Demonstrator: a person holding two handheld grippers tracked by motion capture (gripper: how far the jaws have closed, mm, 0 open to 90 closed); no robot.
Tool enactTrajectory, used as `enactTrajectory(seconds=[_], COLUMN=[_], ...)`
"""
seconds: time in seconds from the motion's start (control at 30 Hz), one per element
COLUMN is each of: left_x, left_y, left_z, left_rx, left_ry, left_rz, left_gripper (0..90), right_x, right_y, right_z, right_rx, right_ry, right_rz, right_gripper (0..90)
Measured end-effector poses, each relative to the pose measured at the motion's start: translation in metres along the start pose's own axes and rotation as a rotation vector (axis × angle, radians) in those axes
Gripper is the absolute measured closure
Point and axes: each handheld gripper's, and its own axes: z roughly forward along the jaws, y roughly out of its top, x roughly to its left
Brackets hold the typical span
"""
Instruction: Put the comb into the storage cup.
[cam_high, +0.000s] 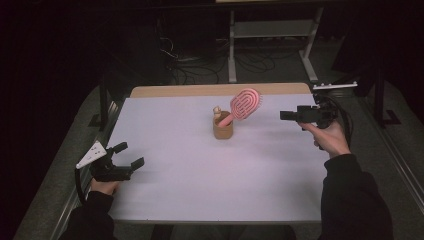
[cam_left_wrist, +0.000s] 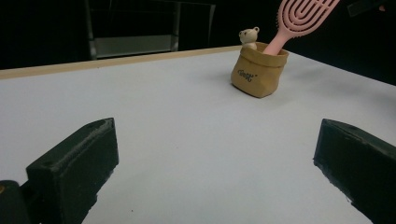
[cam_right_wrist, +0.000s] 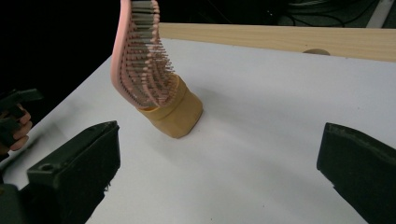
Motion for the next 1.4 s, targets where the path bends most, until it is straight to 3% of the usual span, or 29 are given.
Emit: enactTrajectory(seconds=[0.67,0.97,1.17,1.4], left_x=[0.0,0.0,0.0,0.0], left_y=[0.0,0.0,-0.001,-0.002], left_z=[-0.001,-0.001,-0.002,-0.001], left_rx=[-0.008,-0.007,-0.002,0.003], left_ry=[0.0,-0.002,-0.002,-0.003], left_rz=[-0.003,-0.003,-0.006,-0.01], left_gripper=[0.0,0.0,0.0,0.0], right_x=[0.001,0.007,0.01,0.011], right_y=[-0.062,-0.084,-0.098,-0.11], right_z=[-0.003,-0.004,-0.003,-0.007], right_rx=[-0.017,-0.02,0.004,-0.02], right_ry=[-0.007,-0.059,-0.064,-0.063], right_rz=[-0.036,-0.068,-0.105,-0.133], right_gripper=[0.0,0.0,0.0,0.0])
